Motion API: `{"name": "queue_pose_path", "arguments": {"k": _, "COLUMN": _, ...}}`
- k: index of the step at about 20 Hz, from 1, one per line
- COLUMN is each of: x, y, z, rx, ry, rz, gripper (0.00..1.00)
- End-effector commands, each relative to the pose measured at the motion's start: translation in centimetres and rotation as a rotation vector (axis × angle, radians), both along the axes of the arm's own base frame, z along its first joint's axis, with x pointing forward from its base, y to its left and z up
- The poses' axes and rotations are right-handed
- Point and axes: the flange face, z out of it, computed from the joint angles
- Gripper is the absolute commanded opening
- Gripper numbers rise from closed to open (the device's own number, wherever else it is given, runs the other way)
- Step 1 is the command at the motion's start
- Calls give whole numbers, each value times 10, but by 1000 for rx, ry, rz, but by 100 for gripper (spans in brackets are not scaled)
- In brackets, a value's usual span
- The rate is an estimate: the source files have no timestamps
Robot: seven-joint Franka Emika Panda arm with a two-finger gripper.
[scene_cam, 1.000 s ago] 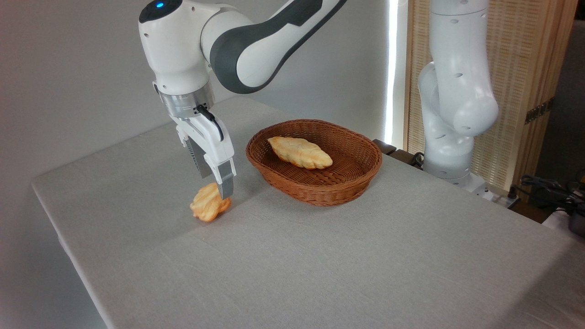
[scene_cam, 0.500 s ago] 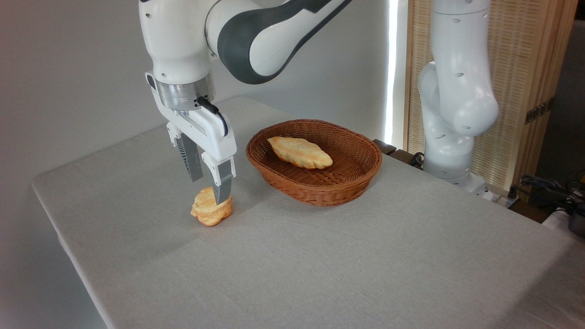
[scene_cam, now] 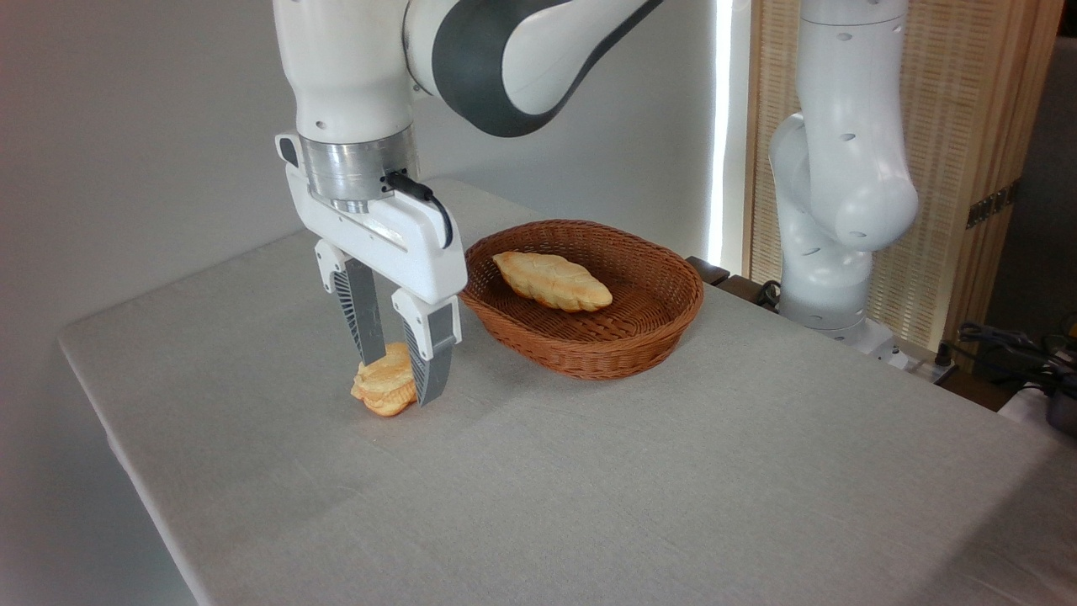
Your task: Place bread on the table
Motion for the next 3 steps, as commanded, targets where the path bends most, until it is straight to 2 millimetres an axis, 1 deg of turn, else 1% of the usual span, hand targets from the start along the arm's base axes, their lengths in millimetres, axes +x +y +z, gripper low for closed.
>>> {"name": "queue_pose_path", "arguments": {"k": 1, "x": 1, "y": 17, "z": 6, "rx": -9, "ry": -27, "rz": 28, "gripper": 100}}
{"name": "queue_pose_path", "arguments": {"k": 3, "x": -3, "y": 20, "z": 12, "rx": -18, "ry": -27, "rz": 30, "gripper": 100}}
